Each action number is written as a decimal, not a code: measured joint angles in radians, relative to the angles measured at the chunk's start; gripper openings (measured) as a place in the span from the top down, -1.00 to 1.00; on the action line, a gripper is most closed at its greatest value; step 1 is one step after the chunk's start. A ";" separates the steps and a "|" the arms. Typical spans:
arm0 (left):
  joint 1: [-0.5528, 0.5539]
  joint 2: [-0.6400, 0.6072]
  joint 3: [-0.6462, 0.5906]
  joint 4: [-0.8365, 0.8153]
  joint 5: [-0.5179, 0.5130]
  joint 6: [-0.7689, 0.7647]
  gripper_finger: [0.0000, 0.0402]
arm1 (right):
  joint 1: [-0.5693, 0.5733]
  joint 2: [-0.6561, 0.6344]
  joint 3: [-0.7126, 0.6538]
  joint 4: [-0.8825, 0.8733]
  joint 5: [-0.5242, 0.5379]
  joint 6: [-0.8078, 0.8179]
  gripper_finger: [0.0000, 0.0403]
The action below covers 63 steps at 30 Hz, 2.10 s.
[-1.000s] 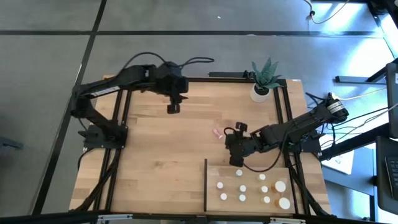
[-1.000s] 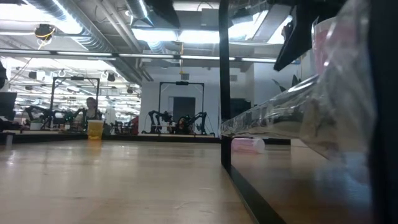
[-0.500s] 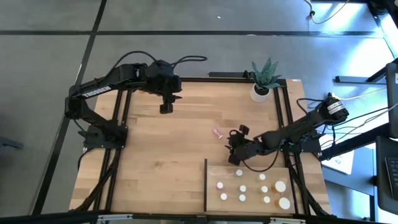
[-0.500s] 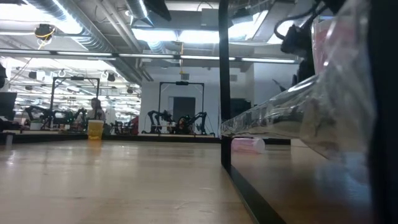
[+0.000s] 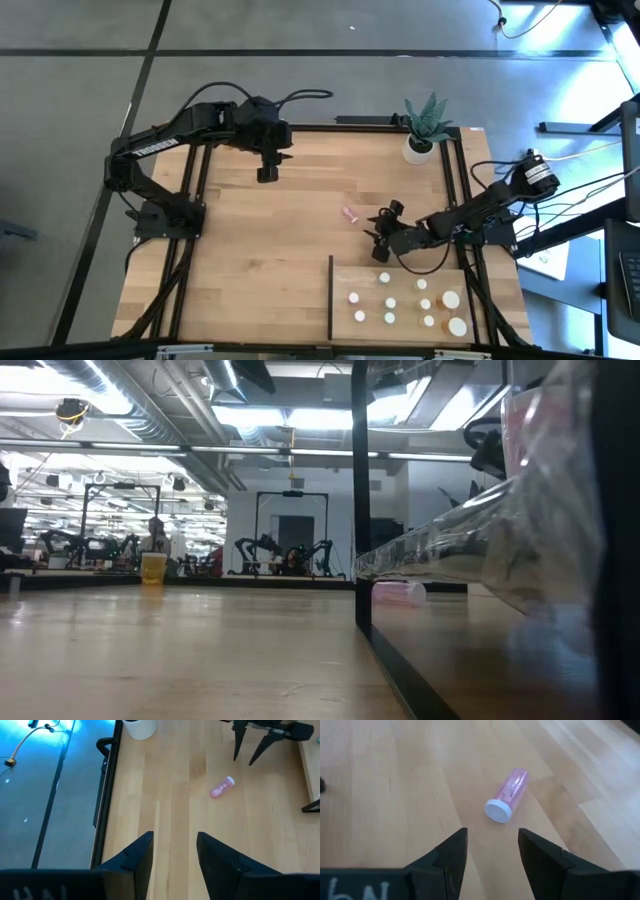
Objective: Pick and place medicine bottles onto shelf by color
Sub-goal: Put the pink pill bottle on the shelf aligned with the other pink pill bottle
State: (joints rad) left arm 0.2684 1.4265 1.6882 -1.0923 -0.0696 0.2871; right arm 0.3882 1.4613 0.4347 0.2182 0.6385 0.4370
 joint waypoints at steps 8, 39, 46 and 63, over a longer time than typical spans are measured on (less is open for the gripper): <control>0.000 0.000 0.000 0.001 0.000 0.000 0.29 | -0.014 0.097 -0.004 0.118 0.023 -0.048 0.11; 0.000 0.001 0.000 0.000 0.000 0.004 0.29 | -0.053 0.426 0.075 0.412 0.130 0.029 0.11; 0.000 0.001 0.000 0.000 0.000 0.004 0.29 | -0.052 0.437 0.088 0.404 0.174 0.091 0.11; 0.000 0.001 0.000 -0.034 0.000 0.004 0.29 | -0.053 0.437 0.088 0.405 0.232 0.138 0.24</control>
State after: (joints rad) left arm 0.2684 1.4277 1.6878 -1.1263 -0.0700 0.2909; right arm 0.3355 1.8984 0.5224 0.6228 0.8703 0.5751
